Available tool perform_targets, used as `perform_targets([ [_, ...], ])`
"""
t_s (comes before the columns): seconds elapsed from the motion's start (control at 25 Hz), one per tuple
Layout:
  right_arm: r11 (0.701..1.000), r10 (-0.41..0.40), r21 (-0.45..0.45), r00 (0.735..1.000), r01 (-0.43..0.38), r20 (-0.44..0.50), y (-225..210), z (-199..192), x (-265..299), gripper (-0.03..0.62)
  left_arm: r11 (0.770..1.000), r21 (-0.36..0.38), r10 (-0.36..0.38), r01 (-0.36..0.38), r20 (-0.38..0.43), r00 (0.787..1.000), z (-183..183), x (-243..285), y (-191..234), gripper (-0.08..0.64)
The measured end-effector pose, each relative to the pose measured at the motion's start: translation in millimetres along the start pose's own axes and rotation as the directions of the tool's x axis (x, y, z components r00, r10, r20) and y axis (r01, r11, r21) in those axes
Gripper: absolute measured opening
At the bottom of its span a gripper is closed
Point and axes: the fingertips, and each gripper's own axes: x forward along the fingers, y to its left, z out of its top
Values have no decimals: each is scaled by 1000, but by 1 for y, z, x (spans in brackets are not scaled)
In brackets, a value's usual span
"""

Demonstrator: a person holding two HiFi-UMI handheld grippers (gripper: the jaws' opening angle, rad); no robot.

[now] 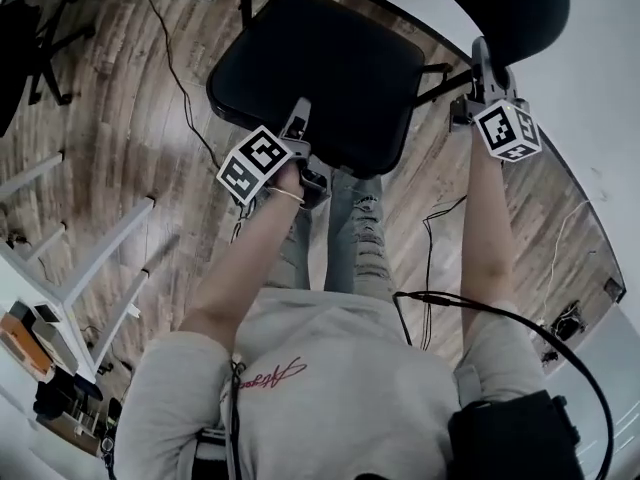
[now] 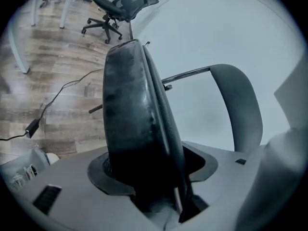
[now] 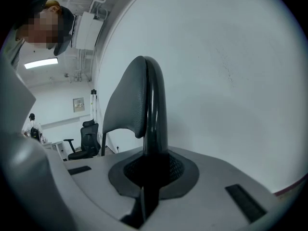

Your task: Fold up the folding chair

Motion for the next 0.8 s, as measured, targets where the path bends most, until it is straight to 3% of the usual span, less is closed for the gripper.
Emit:
perform_targets([
  [0.24, 998, 17, 53, 1000, -17, 12, -23, 20, 41, 25, 999, -40, 38, -34, 112, 993, 28, 22, -58, 283],
  [0.36, 996, 13, 83, 1000, -14, 20, -36, 23, 52, 25, 999, -16, 53, -51, 161, 986, 33, 31, -73, 276],
  [0.8, 988, 27, 151, 999, -30, 20, -64, 31, 80, 25, 994, -7, 110, -110, 161, 981, 40, 53, -104, 259],
])
